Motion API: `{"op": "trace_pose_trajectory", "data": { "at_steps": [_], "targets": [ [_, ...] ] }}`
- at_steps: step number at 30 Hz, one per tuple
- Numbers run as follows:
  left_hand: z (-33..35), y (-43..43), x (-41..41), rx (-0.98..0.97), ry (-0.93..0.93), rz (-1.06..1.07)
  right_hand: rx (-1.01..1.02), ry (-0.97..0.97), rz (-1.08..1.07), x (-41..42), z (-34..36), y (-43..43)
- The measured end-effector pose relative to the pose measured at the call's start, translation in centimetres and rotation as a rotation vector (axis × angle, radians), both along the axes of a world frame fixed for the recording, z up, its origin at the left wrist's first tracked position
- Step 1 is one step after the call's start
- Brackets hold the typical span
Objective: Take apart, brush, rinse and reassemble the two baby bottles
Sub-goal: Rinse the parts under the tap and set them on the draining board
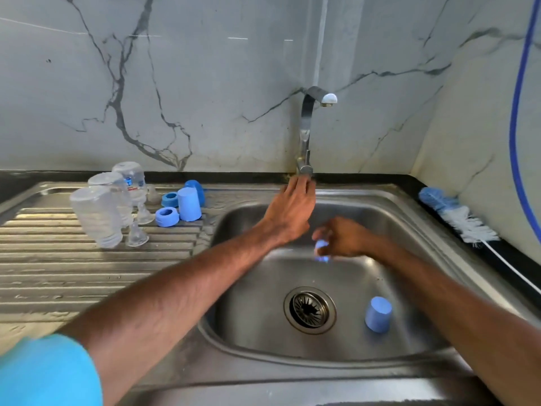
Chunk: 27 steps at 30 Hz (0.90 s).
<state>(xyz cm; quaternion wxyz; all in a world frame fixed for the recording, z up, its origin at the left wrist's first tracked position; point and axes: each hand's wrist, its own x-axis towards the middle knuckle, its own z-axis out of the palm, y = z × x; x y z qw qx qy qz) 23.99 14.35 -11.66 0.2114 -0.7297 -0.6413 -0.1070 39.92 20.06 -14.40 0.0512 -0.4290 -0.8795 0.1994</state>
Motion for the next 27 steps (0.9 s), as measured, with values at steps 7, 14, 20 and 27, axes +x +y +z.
{"op": "trace_pose_trajectory", "data": {
  "at_steps": [7, 14, 20, 27],
  "targets": [
    [2.3, 6.7, -2.5, 0.054, 0.526, 0.071, 0.081, 0.694, -0.288, -2.2, 0.7, -0.1],
    [1.2, 6.5, -4.0, 0.125, 0.363, 0.087, 0.119, 0.746, -0.303, -2.4, 0.0, -0.7],
    [0.9, 5.0, -3.5, -0.001, -0.007, 0.099, 0.232, 0.624, -0.262, -2.5, 0.5, -0.9],
    [-2.1, 2.9, -2.7, -0.010, -0.850, -0.035, 0.388, 0.729, -0.215, -3.0, 1.4, -1.2]
  ]
}}
